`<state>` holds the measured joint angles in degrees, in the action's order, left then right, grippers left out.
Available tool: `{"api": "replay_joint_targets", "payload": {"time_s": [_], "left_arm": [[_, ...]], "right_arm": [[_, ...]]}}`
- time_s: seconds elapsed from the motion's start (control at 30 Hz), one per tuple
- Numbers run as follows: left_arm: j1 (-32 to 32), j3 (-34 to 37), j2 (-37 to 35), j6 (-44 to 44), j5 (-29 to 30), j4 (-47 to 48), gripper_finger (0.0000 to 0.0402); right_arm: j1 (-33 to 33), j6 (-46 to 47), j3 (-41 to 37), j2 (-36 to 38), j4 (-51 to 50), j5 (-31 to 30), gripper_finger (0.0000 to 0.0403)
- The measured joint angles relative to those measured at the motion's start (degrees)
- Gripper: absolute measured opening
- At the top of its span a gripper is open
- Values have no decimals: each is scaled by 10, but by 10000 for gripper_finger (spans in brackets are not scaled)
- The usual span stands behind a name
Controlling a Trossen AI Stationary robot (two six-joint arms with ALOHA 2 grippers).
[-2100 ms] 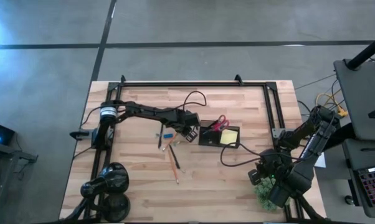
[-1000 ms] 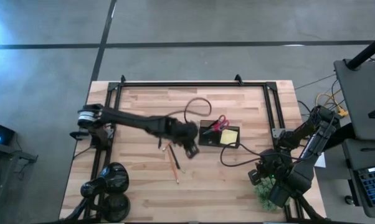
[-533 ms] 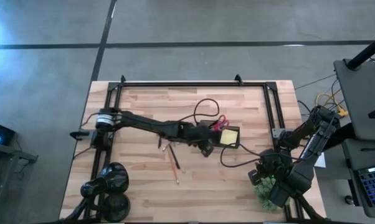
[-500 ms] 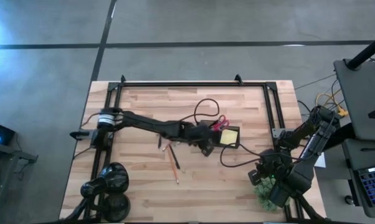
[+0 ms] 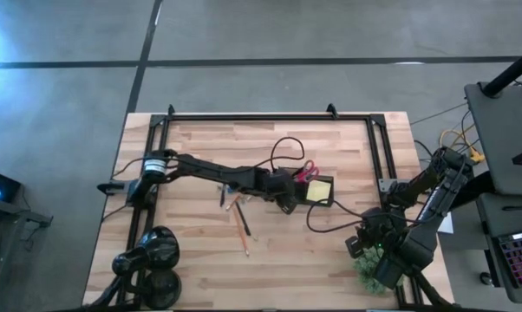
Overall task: Pick and place office supplies into organizer
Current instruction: Put the bottom yellow binder clip into the desk organizer
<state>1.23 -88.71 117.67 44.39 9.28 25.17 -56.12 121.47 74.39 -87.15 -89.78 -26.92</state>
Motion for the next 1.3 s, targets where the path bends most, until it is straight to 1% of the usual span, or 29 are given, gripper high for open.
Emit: {"api": "replay_joint_targets", "payload": {"time_s": [0.1, 0.13, 0.2, 0.27, 0.33, 0.4, 0.5, 0.6, 0.73, 0.8, 0.93, 1.03, 1.3], "left_arm": [[5, 0, -33, -44, -25, 4, 175], [10, 0, -51, -57, -30, 18, 177], [25, 0, -85, -57, -32, 88, 176], [45, 0, -114, -30, -21, 189, 173], [71, 3, -128, 25, -13, 276, 166], [101, 10, -134, 73, -12, 303, 158], [146, 9, -131, 124, -19, 298, 149], [172, 10, -110, 174, -29, 297, 141], [186, 11, -74, 216, -30, 272, 138], [189, 9, -56, 251, -33, 252, 138], [188, 7, -27, 299, -53, 216, 138], [191, 6, -18, 303, -56, 186, 138], [191, 9, 7, 303, -58, 194, 138]], "right_arm": [[0, 0, 0, 0, 0, 1, 77], [0, 0, 0, 0, 0, 2, 77], [0, 0, 0, 0, 1, 3, 77], [0, 0, 0, 0, 2, 3, 77], [0, 0, 0, 0, 2, 3, 77], [0, -4, 0, 0, 2, 3, 77], [0, -9, -1, 0, 1, 3, 77], [0, -19, -1, 0, 1, 3, 77], [0, -21, -1, 0, 1, 2, 77], [0, -21, -1, 0, 1, 1, 77], [0, -21, -1, 0, 8, 2, 77], [0, -21, -1, 0, 17, 3, 77], [-5, -19, 0, 0, 32, 3, 77]]}}
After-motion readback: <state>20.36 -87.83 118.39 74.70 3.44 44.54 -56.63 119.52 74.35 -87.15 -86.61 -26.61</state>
